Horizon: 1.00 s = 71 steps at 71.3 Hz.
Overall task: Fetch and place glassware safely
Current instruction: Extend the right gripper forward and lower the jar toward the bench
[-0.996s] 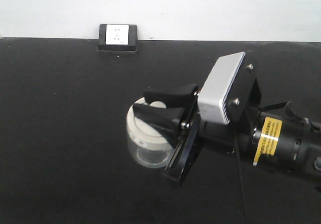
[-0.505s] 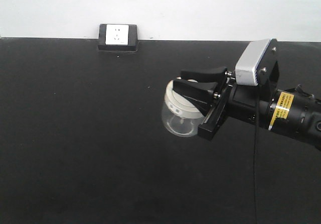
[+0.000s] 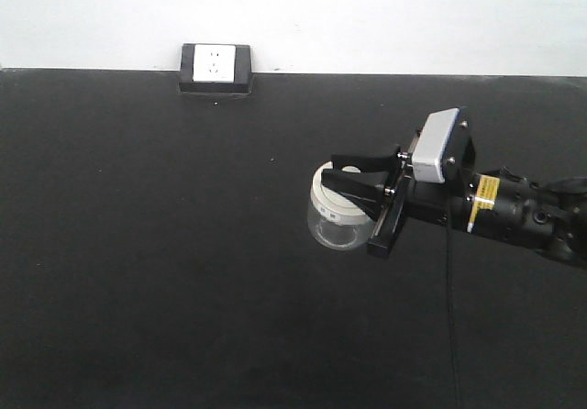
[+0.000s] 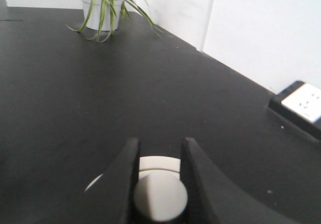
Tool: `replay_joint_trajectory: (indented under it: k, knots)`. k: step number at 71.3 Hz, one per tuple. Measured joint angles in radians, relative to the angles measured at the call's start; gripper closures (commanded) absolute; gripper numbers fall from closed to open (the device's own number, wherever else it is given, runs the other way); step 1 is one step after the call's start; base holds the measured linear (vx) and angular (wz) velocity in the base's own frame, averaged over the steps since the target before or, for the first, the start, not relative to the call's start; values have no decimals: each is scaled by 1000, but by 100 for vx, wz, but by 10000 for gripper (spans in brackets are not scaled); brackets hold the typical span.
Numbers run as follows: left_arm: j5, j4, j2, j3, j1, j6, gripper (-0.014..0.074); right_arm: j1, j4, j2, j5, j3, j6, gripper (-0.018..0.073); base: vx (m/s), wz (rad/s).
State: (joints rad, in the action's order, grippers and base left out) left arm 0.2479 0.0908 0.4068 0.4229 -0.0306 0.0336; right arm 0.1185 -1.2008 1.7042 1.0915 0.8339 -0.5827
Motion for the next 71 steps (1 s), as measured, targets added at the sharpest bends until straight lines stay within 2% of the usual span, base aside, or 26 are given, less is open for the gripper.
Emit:
replay_joint_trajectory:
  k: [29, 71]
  knots:
    - [0, 0, 0, 0, 0, 0, 603, 0, -2, 229, 3, 224, 10, 560, 0, 0]
    - [0, 0, 0, 0, 0, 0, 603, 0, 16, 480, -40, 363, 11, 560, 0, 0]
